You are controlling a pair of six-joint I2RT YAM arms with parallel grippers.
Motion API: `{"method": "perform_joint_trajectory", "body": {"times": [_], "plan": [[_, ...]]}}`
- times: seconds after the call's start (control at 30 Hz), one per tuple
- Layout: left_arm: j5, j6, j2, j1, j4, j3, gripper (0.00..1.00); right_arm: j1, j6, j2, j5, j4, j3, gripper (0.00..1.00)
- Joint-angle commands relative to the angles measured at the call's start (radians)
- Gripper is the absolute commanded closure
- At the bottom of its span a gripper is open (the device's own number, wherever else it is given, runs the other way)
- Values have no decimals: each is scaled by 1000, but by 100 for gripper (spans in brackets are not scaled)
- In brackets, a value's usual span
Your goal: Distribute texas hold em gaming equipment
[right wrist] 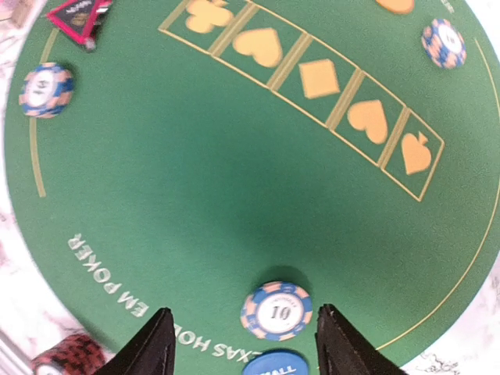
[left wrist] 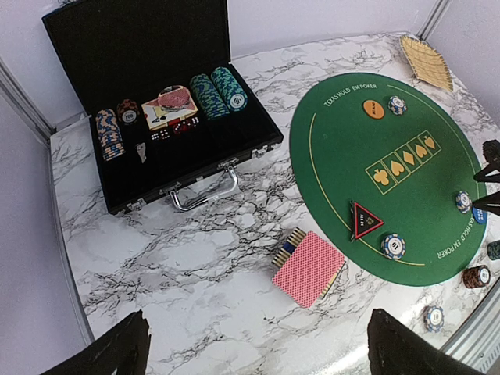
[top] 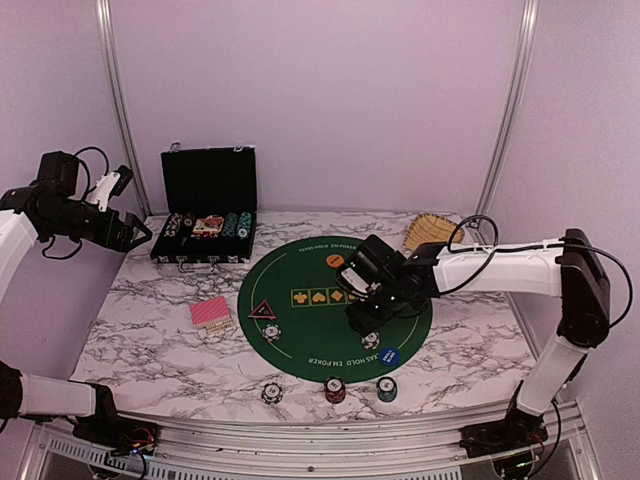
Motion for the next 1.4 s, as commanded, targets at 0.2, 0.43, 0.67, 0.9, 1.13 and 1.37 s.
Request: {"method": "perform_joint_trajectory", "body": {"times": [0.2,0.43,0.67,0.9,1.13,1.37], "plan": [[16,16,11,3,-30,28,1,264,62,24,-64,-111,137,23],[15,18,12,4,-30,19,1,323,71,63,-114,-96,104,19],[18,15,12,4,-29,11,1,334,70,75,-117,-100,79,19],[2,26,10,4,-30,-11,1,334,80,61,-122,-76,32,26],[5,28,7,4,-30,-23,1,334,82,67,-127,-65,15,32],[4,28,8,3,-30,-19,1,334,83,65,-124,-60,4,41]]}}
